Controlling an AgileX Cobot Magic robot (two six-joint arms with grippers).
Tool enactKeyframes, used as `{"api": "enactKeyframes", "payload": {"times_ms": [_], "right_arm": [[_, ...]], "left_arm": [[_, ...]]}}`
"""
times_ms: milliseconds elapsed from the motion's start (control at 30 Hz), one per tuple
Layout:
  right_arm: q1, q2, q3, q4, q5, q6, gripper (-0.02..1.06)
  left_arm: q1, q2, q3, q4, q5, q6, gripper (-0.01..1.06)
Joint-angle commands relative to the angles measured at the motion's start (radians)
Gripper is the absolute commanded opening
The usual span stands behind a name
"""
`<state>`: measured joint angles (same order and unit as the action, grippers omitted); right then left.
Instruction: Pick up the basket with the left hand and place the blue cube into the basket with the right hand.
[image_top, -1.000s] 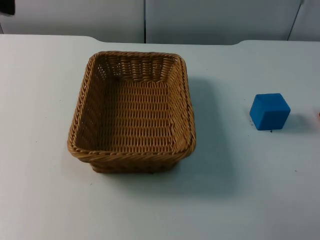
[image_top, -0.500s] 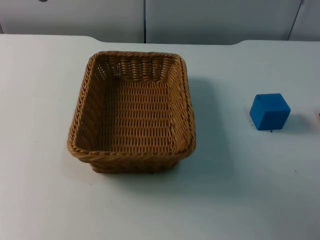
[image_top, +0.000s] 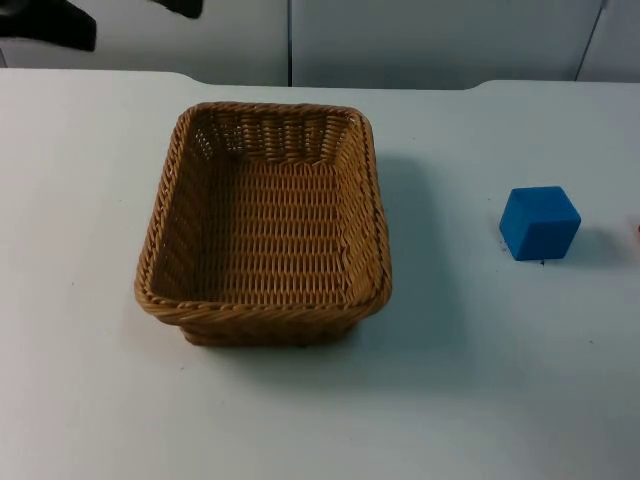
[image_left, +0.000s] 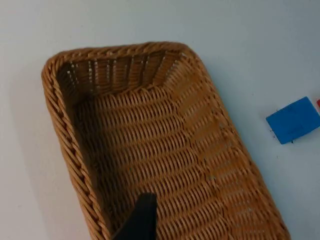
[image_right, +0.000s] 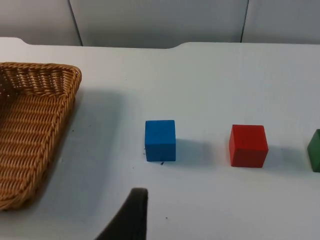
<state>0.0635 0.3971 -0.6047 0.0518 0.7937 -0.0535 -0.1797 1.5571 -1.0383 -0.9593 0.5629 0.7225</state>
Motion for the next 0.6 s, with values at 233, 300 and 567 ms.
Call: {"api": "enactKeyframes", "payload": {"times_ms": [233, 300, 567], "right_arm": [[-0.005, 0.001, -0.004, 0.007, 0.019, -0.007, 1.03], [-0.005, 0.001, -0.004, 0.007, 0.019, -0.007, 1.03], [-0.005, 0.001, -0.004, 0.007, 0.019, -0.007, 1.03]], "left_arm": [[-0.035, 0.203, -0.007, -0.004, -0.105, -0.106, 0.91], [-0.035, 0.252, -0.007, -0.012, -0.131, -0.108, 0.91], [-0.035, 0.370, -0.069, -0.007, -0.125, -0.108, 0.91]]}}
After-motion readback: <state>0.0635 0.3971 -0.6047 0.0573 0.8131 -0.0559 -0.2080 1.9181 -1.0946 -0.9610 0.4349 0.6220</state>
